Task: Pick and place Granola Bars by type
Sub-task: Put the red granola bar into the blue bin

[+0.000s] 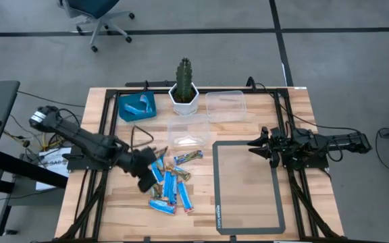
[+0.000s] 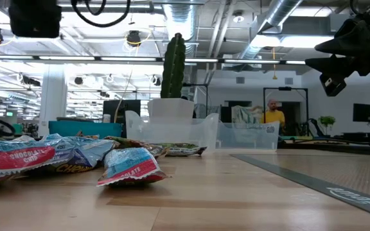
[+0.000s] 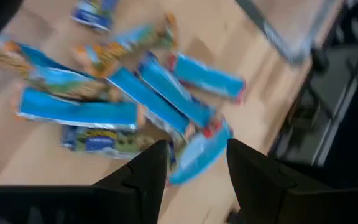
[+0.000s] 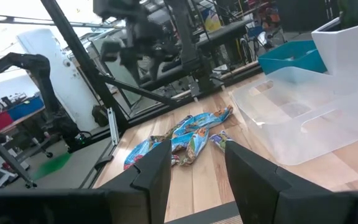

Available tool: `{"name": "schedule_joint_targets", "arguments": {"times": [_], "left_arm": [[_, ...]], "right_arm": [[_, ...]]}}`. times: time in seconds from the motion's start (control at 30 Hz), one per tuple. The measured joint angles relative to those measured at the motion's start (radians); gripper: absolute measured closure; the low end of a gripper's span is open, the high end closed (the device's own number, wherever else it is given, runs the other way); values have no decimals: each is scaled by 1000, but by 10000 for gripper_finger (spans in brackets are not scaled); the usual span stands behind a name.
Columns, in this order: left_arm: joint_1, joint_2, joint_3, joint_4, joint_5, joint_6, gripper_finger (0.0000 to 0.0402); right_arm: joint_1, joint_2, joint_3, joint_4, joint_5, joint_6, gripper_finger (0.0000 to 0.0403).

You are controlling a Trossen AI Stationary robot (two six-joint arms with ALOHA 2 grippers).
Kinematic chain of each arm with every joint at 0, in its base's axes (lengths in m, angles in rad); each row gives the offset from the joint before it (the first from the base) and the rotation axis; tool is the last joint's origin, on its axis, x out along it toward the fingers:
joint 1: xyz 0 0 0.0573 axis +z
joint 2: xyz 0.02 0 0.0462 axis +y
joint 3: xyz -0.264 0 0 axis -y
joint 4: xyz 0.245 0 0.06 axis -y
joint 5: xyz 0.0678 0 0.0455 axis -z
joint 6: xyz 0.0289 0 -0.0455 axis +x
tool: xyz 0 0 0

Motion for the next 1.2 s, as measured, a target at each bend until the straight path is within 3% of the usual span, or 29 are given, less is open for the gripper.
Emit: {"name": "schedule_joint_targets", "arguments": {"times": [0.5,0.87,1.2], "left_arm": [[-328,172,0,82,15,527,242],[-340,310,0,147,-145,667,224],[-324,430,0,256,-137,738,202]], "right_arm": [[0,0,0,-1,0,0,260],[0,0,0,-1,0,0,261],[0,0,0,-1,0,0,261]]}}
